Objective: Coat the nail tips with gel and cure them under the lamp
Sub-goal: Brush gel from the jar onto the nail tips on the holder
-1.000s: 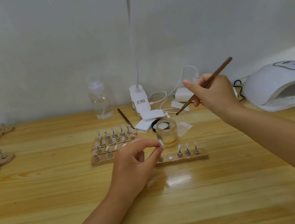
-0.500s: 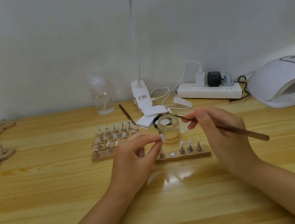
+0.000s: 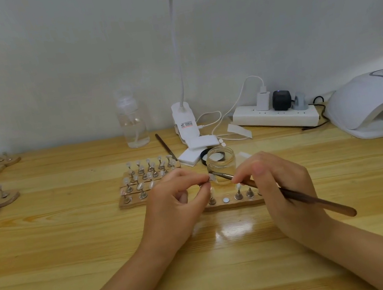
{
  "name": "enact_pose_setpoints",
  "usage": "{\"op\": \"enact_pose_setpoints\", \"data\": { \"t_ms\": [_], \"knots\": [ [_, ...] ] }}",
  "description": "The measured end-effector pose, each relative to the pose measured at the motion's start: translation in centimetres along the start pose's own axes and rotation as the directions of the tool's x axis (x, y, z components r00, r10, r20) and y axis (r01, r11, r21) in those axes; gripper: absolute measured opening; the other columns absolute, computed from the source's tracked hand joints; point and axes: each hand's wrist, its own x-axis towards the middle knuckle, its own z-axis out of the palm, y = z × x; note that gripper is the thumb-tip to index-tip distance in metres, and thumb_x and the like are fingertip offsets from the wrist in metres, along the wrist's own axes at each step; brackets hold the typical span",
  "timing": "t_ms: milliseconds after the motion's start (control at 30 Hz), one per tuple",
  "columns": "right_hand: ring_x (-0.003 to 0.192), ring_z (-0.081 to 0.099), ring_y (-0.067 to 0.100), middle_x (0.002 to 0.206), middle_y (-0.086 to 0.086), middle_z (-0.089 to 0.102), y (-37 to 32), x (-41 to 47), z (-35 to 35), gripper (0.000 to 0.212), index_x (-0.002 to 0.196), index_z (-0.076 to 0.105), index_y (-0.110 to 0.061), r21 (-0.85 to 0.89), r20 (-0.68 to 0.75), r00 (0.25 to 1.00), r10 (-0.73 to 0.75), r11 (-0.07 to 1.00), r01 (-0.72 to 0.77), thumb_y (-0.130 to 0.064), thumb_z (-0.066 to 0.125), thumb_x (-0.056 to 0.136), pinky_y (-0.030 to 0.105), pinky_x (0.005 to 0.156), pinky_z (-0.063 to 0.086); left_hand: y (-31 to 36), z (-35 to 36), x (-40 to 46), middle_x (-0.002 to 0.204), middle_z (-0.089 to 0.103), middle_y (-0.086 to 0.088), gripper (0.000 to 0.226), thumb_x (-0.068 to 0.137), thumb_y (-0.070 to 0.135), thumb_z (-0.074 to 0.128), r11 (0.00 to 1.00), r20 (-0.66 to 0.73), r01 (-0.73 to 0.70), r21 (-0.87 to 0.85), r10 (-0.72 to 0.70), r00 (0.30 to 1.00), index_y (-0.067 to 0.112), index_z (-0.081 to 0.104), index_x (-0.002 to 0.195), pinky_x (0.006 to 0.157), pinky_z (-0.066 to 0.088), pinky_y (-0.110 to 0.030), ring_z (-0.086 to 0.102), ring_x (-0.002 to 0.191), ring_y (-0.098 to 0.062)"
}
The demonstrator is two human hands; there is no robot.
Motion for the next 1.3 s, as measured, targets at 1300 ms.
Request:
{"op": "enact_pose_setpoints", "data": {
  "t_ms": [1300],
  "knots": [
    [0.06,0.057,0.012,0.06,0.002,0.061,-0.2,-0.08,-0.19,0.038,0.067,0.06,-0.02,0.097,-0.043,0.998,0.055,0.994,-0.051,-0.02,0.031,0.091,0.031,0.057,0.047,0.05,-0.13,0.06,0.074,0.061,0.029,0.033,0.078,0.006,0.067,0.997,0.03,0.071,0.005,-0.071,0.997,0.039,0.064,0.08,0.045,0.033,-0.018,0.031,0.038,-0.008]
  ]
}}
